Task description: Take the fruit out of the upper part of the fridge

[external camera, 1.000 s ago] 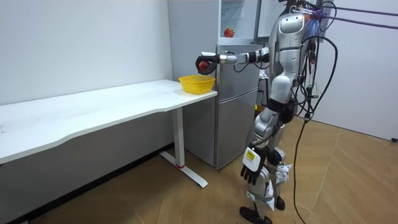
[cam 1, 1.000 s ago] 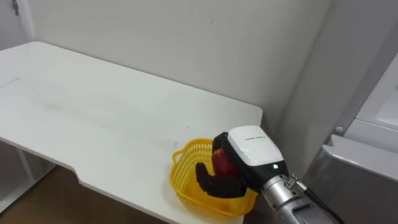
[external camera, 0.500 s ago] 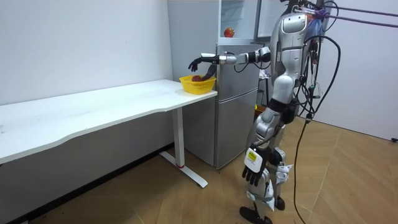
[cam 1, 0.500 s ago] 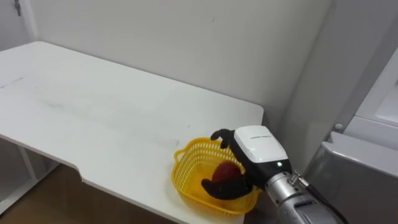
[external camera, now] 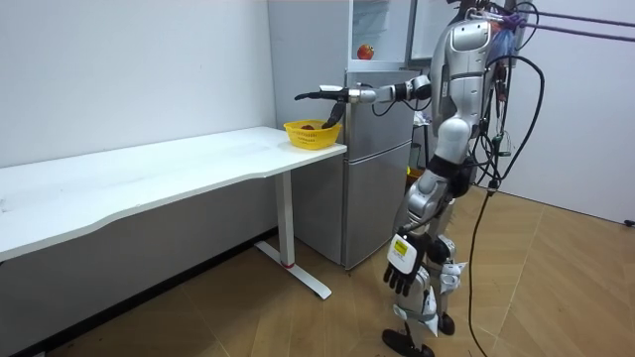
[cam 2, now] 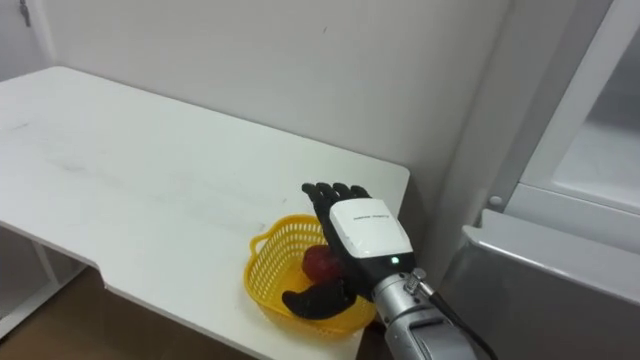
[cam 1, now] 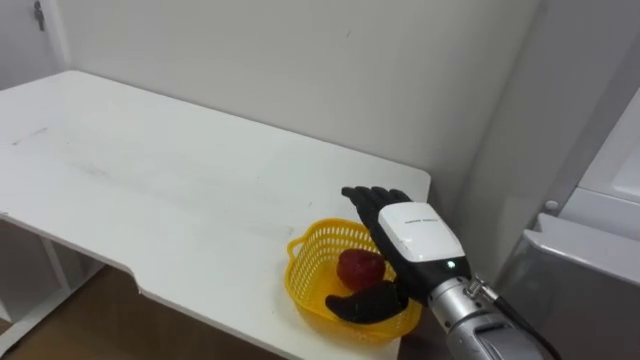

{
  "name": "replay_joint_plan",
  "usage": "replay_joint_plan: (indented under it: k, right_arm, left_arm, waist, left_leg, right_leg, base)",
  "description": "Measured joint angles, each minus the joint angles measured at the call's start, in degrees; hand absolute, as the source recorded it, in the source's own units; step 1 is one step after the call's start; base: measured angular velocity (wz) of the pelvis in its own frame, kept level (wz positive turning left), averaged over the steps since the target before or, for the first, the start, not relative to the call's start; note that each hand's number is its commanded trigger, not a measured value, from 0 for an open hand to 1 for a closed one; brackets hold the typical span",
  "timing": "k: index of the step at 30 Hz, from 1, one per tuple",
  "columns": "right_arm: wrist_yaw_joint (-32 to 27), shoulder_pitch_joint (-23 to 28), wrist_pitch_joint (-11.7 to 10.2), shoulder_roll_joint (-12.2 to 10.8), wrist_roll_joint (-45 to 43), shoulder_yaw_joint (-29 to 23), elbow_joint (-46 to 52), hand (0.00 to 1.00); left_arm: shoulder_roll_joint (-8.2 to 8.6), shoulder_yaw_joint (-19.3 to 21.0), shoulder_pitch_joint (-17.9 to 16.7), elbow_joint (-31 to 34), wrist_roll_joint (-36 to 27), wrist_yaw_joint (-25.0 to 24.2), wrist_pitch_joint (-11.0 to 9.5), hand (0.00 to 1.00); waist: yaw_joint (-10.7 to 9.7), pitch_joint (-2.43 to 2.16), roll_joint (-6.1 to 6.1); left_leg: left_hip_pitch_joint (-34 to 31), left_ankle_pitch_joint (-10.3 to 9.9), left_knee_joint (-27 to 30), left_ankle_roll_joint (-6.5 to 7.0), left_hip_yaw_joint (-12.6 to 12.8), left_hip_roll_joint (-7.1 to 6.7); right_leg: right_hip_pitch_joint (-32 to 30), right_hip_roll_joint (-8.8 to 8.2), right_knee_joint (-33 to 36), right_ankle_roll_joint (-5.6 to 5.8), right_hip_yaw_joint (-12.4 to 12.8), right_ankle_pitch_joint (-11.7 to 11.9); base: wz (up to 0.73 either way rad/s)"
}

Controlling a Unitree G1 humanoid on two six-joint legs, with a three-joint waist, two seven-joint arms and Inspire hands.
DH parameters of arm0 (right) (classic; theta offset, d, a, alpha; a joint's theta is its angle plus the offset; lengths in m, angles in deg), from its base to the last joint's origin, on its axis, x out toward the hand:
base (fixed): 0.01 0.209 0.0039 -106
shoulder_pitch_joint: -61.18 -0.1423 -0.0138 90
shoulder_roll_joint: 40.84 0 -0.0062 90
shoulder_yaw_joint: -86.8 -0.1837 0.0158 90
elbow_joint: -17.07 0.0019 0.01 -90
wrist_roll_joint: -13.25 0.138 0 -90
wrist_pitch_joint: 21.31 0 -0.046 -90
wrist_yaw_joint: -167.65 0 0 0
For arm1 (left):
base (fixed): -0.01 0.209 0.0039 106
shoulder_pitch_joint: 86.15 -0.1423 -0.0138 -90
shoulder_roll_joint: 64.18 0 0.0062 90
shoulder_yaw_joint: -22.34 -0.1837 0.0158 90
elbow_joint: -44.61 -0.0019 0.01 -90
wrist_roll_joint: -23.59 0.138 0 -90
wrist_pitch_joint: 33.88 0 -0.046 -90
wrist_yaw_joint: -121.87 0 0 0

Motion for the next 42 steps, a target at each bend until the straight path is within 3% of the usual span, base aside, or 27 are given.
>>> replay_joint_plan:
  k: [9,15,21,27,33,37,42]
  right_arm:
    - [0.0,-0.1,-0.1,0.0,0.2,-0.1,0.2,0.0]
    - [0.3,-0.1,-0.1,0.0,0.5,-0.6,4.5,0.0]
    - [0.0,-0.1,-1.3,-0.1,4.9,-4.2,12.2,0.0]
    - [-2.5,-0.1,-1.7,-0.3,10.0,-6.6,19.6,0.0]
    - [-5.9,1.9,-3.0,-0.7,15.8,-10.5,28.3,0.0]
    - [-9.1,5.9,-5.6,-0.7,16.1,-12.2,33.9,0.0]
    - [-10.9,9.9,-6.8,-0.8,17.5,-14.6,36.6,0.0]
  left_arm:
    - [0.08,0.0,-0.1,0.0,0.0,0.3,0.0,0.0]
    - [0.55,0.1,-0.2,0.0,0.0,0.7,-0.1,0.0]
    - [0.8,0.1,-0.2,-0.2,0.0,0.8,-0.1,0.0]
    - [1.89,0.2,-1.4,0.0,0.0,2.1,-0.1,0.0]
    - [2.59,1.6,-1.8,-0.2,0.0,2.3,-1.3,0.0]
    - [2.75,1.7,-2.0,-1.0,-0.3,3.4,-1.7,0.0]
    - [3.37,1.7,-2.3,-1.7,-0.3,4.5,-1.7,0.0]
  waist:
    - [0.0,-0.01,0.28]
    - [-0.3,-0.02,1.9]
    - [-2.0,-0.1,3.36]
    - [-4.1,-0.99,4.56]
    - [-6.9,-0.99,4.64]
    - [-9.1,-0.83,4.96]
    - [-10.1,-0.89,5.42]
  left_leg:
    - [0.5,0.0,-0.2,0.01,0.4,0.01]
    - [0.8,0.0,-0.3,0.03,1.0,0.17]
    - [1.8,0.0,-0.7,0.03,1.7,0.63]
    - [3.4,0.1,-2.4,0.07,3.3,0.61]
    - [6.0,0.2,-3.3,0.04,4.0,0.81]
    - [6.7,0.1,-3.4,0.05,4.0,0.81]
    - [7.2,0.1,-3.8,0.06,5.0,0.88]
  right_leg:
    - [0.1,-0.05,0.0,-0.01,0.2,0.0]
    - [0.2,-0.36,0.1,0.0,1.1,0.0]
    - [1.0,-0.26,0.0,0.0,1.7,0.0]
    - [1.3,0.15,0.1,0.0,3.4,0.0]
    - [2.9,0.06,-0.1,0.02,3.6,0.0]
    - [3.9,0.11,-0.1,0.04,3.9,0.0]
    - [3.9,0.23,-0.1,0.07,4.9,0.0]
  base:
    - [0.0]
    - [-0.05]
    - [-0.03]
    - [-0.15]
    - [-0.05]
    - [-0.01]
    - [-0.09]
